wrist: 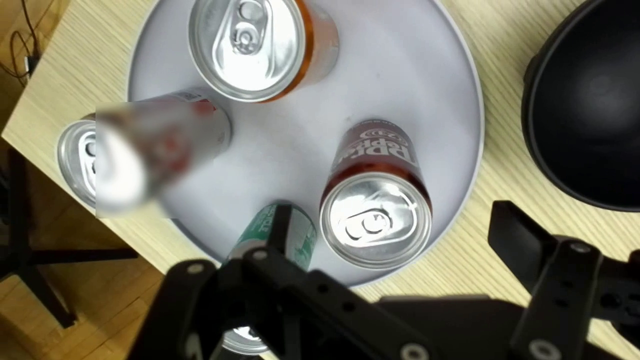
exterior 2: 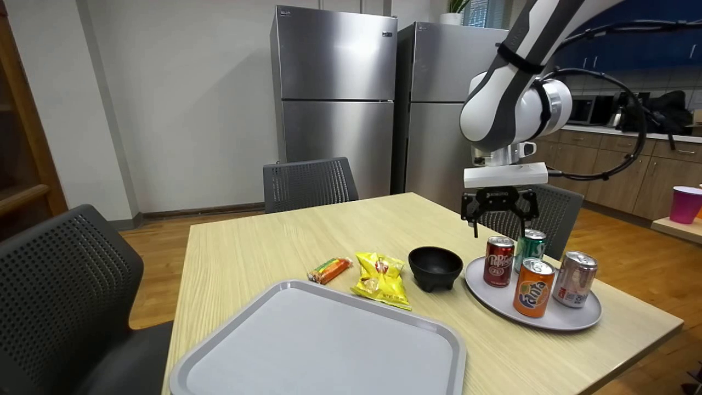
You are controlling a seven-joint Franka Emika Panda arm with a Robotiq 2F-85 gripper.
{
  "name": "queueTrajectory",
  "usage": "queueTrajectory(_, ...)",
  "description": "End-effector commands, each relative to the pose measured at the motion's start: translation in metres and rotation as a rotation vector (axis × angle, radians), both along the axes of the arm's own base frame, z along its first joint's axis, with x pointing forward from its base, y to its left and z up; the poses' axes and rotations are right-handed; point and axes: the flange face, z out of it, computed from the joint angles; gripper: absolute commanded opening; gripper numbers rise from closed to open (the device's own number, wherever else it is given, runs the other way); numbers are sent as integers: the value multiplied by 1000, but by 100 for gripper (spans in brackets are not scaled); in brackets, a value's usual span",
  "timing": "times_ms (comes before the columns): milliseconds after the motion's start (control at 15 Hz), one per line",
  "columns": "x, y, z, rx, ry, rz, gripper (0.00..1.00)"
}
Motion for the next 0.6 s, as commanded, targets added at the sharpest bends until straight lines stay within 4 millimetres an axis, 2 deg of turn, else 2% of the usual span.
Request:
queueTrajectory(0,-7,-6,-5,11,29,-5,100)
queueTrajectory(533,-3,-8,-30,21,23,3,100)
